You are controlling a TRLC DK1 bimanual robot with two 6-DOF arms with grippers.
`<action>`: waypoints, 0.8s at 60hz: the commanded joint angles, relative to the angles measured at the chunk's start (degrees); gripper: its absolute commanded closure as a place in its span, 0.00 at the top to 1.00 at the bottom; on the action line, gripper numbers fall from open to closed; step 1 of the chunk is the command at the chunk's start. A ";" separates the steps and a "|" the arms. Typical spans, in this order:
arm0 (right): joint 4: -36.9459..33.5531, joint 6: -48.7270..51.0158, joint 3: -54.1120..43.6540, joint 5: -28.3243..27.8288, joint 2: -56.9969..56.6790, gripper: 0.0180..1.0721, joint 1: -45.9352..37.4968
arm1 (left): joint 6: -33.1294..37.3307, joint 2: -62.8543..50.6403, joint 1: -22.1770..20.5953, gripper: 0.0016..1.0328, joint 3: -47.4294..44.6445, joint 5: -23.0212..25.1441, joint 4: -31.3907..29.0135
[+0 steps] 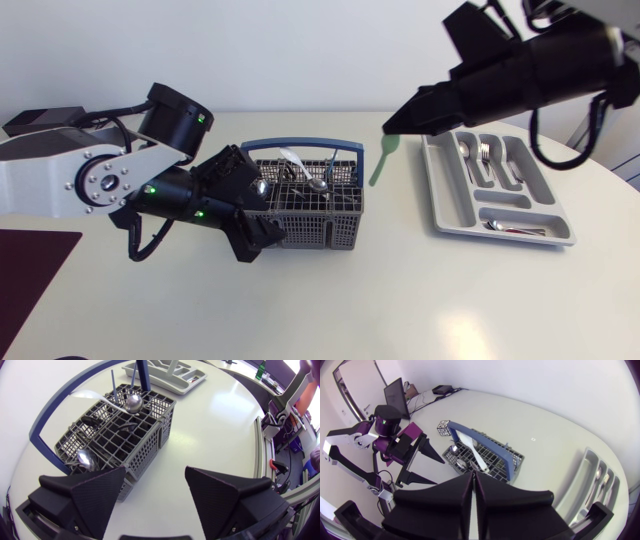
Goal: Transfer all utensils from the basket to the drawer tray.
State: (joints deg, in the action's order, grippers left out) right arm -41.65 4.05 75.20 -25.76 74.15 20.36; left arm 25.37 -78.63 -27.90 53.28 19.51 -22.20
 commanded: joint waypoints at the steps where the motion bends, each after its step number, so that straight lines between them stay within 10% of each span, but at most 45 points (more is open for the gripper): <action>1: -3.26 -0.01 1.62 0.45 -2.78 0.06 -4.19 | 0.83 1.20 -0.31 0.81 -1.60 0.71 -0.39; 15: -4.14 8.16 -7.70 12.05 -6.21 0.05 -16.76 | 0.91 1.20 -0.49 0.81 -1.42 0.71 -0.48; 35: 14.67 14.49 -22.64 31.91 0.82 0.06 -26.34 | 0.65 1.55 -1.81 0.81 -0.81 0.71 -1.45; 48: 24.07 16.78 -25.80 34.99 8.03 0.06 -31.17 | 0.65 2.34 -1.81 0.81 -0.63 0.62 -2.50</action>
State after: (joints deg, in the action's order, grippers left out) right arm -19.55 19.42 50.70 8.27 79.79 -9.10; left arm 25.39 -77.56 -29.34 53.28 19.49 -23.92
